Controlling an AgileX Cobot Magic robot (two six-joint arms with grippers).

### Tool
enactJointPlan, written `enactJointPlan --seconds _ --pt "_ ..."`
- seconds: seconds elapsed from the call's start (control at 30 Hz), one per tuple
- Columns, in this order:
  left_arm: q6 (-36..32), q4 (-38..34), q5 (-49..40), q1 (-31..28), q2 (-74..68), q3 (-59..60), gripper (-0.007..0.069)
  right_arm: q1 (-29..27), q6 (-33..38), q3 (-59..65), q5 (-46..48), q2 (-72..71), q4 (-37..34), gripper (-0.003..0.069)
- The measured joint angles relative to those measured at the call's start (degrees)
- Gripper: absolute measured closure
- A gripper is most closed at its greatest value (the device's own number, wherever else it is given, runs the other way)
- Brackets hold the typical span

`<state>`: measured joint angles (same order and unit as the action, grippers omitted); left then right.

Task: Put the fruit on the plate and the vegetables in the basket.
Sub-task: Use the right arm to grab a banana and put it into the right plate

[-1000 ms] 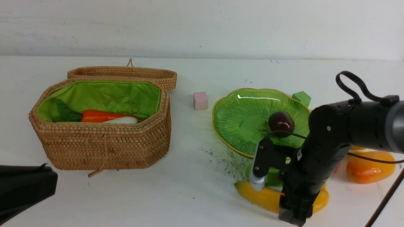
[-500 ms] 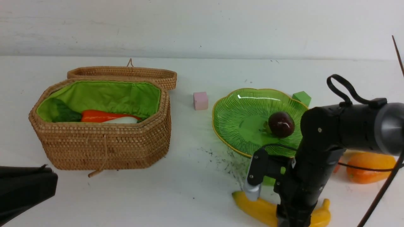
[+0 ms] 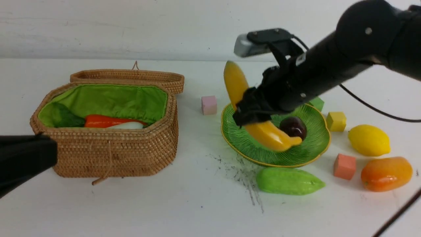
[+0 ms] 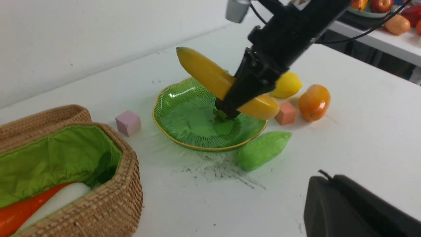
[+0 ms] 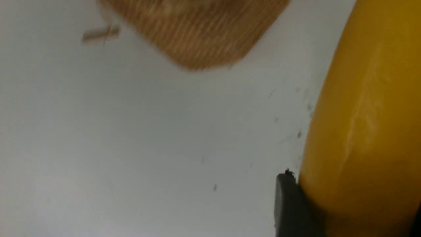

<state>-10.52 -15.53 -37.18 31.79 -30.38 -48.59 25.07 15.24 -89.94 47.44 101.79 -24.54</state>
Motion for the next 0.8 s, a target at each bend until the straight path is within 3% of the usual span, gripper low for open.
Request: enactJointPlan --seconds 0.17,0.53,0.6,0.8 --pt "-0.5 -0.06 1.21 0.0 0.0 0.0 0.0638 -4.09 -9.29 -8.43 0.96 10.94 1.31 0.0349" --pt "-1.49 -0.12 1.74 0.0 0.0 0.0 0.0638 -5.39 -13.38 -15.32 -1.34 20.03 1.71 0.0349" --pt "-1.49 -0.12 1.7 0.0 0.0 0.0 0.0638 -5.39 -15.24 -15.32 -1.44 20.57 3.1 0.0325" --pt "-1.49 -0.16 1.26 0.0 0.0 0.0 0.0637 -5.43 -18.45 -15.32 -1.06 20.49 6.64 0.0127"
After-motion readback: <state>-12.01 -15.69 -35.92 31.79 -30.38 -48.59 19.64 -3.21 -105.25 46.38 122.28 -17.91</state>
